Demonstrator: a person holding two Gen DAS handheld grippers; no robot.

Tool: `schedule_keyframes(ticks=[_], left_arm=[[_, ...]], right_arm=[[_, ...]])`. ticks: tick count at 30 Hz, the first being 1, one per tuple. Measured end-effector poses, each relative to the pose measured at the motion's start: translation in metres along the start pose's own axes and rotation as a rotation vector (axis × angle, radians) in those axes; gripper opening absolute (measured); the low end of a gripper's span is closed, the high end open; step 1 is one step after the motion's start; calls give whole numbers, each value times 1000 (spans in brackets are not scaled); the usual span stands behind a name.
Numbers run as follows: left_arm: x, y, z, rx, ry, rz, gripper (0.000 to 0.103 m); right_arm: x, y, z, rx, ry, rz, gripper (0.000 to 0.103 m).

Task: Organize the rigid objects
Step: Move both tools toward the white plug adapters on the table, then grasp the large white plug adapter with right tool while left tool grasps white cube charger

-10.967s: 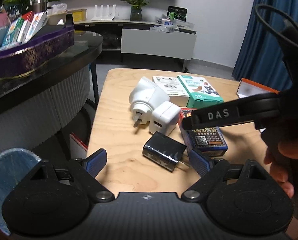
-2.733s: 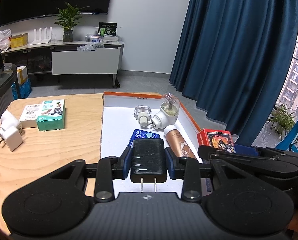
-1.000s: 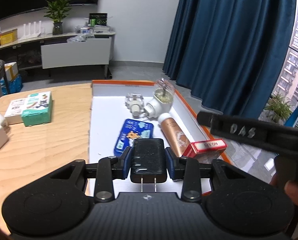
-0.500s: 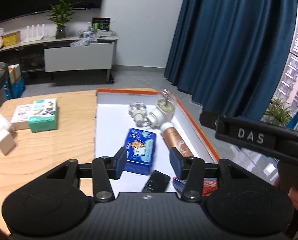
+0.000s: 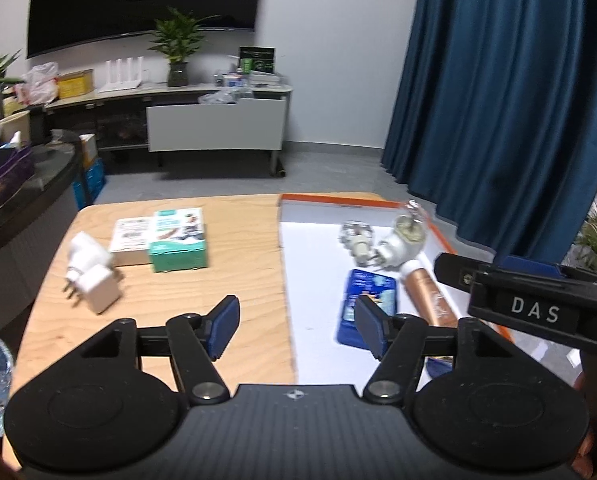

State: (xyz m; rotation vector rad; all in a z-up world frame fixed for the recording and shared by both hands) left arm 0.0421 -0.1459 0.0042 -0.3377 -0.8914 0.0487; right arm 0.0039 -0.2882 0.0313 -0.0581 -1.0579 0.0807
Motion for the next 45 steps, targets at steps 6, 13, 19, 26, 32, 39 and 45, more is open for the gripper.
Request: schedule_keyframes(ticks=[6,13,19,26,32,39,45], left_arm=[[4,27,8,38,-16,38,68],[4,56,10,79,-31,72,71],[5,95,5,126,-46,127,75],[27,149,-6,217,-60,233,77],[48,178,-16,236,-54,242,79],[34,193,-13,231,-72,248,84],[38,206,-8,239,-95,284,85]], right_arm=[[2,21,-8,42,24,20,87],[1,50,-21,94,49,70,87],[1,72,-35,143,56,96,87],[6,107,-68,219,93,156,87],[19,149,-97,305,102,217,87],[63,196,-152,475,96,228,87],[82,253,-210,509,172,283,87]])
Point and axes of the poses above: each gripper's, at about its wrist camera, not at the fingertips, and z roughly against the way its jaws point, y to its left, x to its top, the point moved 2 cm from there along -z, roughly the way its jaws point, and after that the axes turned 15 degrees about z, right-handed, at the moved point
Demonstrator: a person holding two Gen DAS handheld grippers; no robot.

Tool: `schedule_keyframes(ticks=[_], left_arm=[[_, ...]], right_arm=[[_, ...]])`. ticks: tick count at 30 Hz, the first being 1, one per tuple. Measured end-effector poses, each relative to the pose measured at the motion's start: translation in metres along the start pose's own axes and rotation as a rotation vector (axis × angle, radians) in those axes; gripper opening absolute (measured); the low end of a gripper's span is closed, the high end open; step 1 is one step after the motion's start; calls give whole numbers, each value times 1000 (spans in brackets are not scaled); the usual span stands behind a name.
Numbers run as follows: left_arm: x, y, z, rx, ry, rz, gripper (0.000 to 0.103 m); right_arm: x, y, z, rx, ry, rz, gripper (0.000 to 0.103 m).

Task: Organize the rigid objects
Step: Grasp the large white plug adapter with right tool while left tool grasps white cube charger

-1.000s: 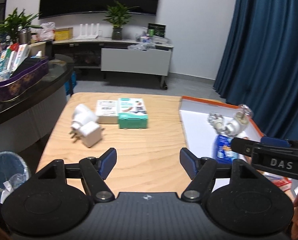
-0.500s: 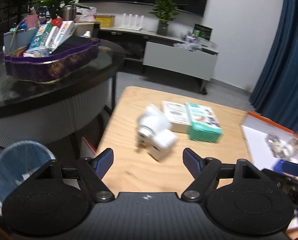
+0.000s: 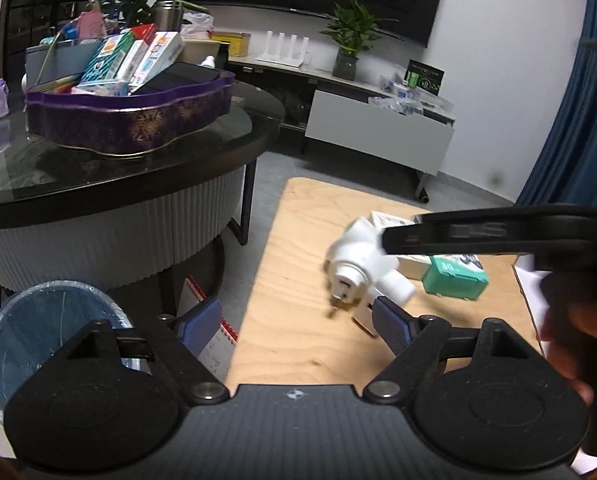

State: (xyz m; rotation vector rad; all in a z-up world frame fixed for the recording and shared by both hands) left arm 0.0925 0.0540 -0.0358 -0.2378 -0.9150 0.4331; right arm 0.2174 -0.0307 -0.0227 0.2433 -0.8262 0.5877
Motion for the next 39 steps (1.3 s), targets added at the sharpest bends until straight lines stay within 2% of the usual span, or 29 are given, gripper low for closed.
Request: schedule_keyframes(ticks=[4,6,7,8,12,17,21,24,28,30,31,32,33,34,37,39], left_arm=[[3,4,-2,4,-9,17,87],[3,8,-4,0,3,30,87],[3,8,-4,1,4,31,87],[2,9,-5,8,3,28,87],[2,8,-7,3,7,26,87],[1,-2,-13,-25,11,-20,87],[-7,-20,-28,-70,32,-119,88],[-15,-37,-46,-91,41,-208,88],[-17,-47,-62,-136,23,-251,92],[-18,-49,-72,-169,42,-289,92],[-19,-49,-76,-187,52,-304,90],[-19,-49,-80,-199,65,-311,79],[-20,-49,-84,-220,83,-308,61],[-21,-49,-89,-229,109,-302,56],[-27,-56,-84,-238,125,-325,56],[-34,-60,-77,-211,112,-338,56]], right_arm=[[7,5,-42,3,118,-58,88],[8,4,-56,14,139,-107,88],[8,4,-62,19,156,-121,84],[7,5,-66,33,160,-138,81],[3,2,-66,59,106,-159,80],[6,-18,-27,85,-30,-241,80],[7,-38,14,34,-111,-256,80],[-2,-52,45,-16,-151,-272,80],[-17,-68,75,-53,-172,-293,80],[-28,-73,88,-79,-177,-293,80],[-34,-76,95,-90,-183,-297,80],[-38,-78,100,-100,-189,-306,80],[-42,-81,104,-107,-195,-318,80],[-45,-83,106,-110,-197,-331,80],[-51,-89,113,-136,-201,-333,80],[-54,-92,116,-153,-207,-338,80]])
Point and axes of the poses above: each gripper's, at about its wrist camera, not at the fingertips, and z roughly against the way its jaws point, y to its left, x to its top, the point moved 2 cm from there along -z, roughly the way its jaws point, and after that the axes turned 15 degrees about z, right-handed, at the moved point
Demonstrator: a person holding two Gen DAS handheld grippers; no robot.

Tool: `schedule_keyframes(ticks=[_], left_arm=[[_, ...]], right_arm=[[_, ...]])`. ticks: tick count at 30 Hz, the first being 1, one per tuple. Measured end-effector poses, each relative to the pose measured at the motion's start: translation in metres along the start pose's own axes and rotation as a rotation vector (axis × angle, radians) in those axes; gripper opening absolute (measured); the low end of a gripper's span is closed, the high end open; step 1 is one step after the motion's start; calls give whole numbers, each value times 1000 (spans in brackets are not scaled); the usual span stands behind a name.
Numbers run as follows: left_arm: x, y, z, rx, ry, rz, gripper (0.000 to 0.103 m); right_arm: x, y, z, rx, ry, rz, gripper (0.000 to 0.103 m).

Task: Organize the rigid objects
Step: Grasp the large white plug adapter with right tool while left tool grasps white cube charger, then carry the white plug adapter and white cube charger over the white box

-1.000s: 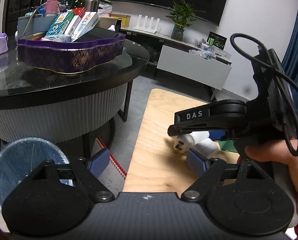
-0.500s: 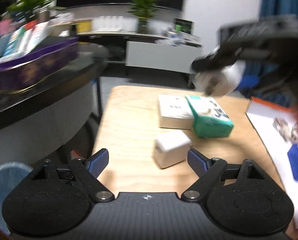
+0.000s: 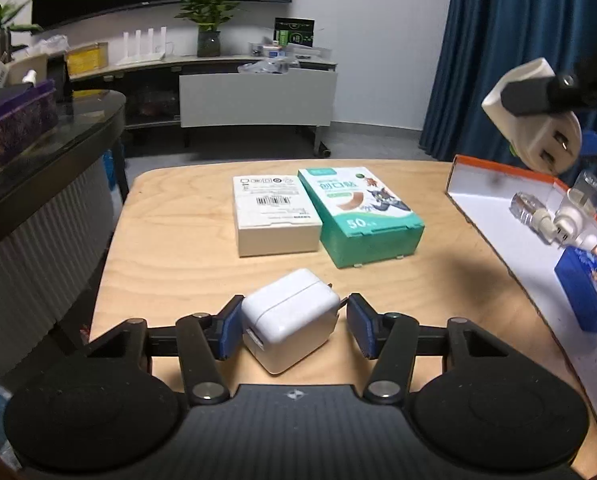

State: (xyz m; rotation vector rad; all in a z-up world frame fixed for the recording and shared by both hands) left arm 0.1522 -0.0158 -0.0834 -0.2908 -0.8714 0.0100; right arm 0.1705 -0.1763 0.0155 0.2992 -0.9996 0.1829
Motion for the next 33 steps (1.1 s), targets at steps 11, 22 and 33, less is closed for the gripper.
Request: schedule_keyframes(ticks=[11,22,33], left_arm=[[-8,-20,27,26,-19,25,47],[6,-87,73,-89,-69,45,47],[4,-184,89,-205,-51,17,48]], right_arm=[[-13,-8,29,-33,-6,3,80],[-21,-30,98,-139,-73,23,80],[-38,-86,182,-346,-125,26,80]])
Point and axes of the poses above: each gripper's, at about its wrist camera, not at the fingertips, and z roughly against the way its jaws point, y to its left, x to its top, the point moved 2 cm from there along -z, roughly the way its jaws point, and after that the axes turned 15 degrees about z, right-handed, at the moved point
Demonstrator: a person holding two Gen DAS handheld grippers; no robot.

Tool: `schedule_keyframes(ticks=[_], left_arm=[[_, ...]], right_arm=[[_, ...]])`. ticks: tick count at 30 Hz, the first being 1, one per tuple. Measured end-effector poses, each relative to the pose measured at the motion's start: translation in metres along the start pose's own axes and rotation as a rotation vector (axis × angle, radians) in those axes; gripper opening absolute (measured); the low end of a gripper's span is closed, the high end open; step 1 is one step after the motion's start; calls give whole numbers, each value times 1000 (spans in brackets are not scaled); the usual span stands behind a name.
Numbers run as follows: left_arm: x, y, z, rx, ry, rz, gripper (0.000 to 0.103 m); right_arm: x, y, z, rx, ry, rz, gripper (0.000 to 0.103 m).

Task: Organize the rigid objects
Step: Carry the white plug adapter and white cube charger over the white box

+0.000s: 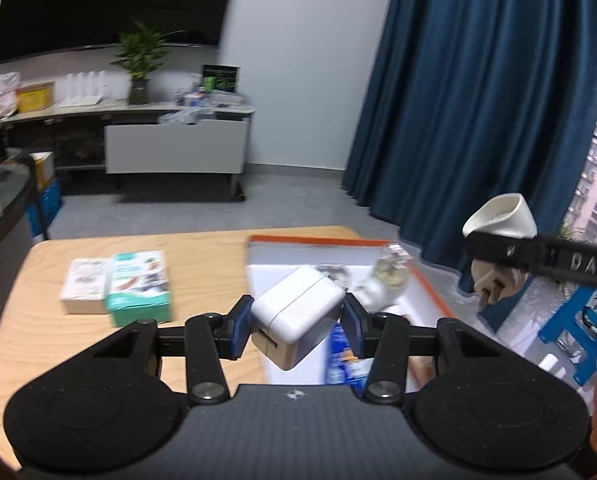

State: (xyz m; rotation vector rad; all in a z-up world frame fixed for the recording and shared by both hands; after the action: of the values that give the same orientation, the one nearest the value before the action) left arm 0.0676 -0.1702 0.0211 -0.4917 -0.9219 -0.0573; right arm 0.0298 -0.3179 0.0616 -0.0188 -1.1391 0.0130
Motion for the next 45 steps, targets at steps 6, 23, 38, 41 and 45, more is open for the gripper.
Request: schedule_keyframes(ticks=[6,23,38,41,45], left_arm=[[0,-20,-9,-19,8,1,48],[24,-19,-44,44,33,-11,48],[25,-12,-65,90,86,2,48],[26,-11,-66,88,95,4,48],[27,-11,-69,93,97,4,48]], right_arm=[[-9,-29,7,-34,9,-34,80],[-7,-41,-36,11,79,-29,80],[-9,-29,-60,33,131,-11,80],[-8,-29,-62,35,134,-12,80],[-9,-30,-68,36,144,-10,80]])
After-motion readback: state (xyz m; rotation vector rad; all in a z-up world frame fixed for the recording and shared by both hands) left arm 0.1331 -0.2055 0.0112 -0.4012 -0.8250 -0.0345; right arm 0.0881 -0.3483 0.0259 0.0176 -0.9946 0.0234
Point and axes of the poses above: each gripper's, at about its wrist camera, not at the fingertips, and z roughly against the way its jaws point, y to its left, x to its top, the point moved 2 cm from there along -z, roughly the way its jaws point, and after that the axes turned 15 degrees about z, right-handed, at the moved point
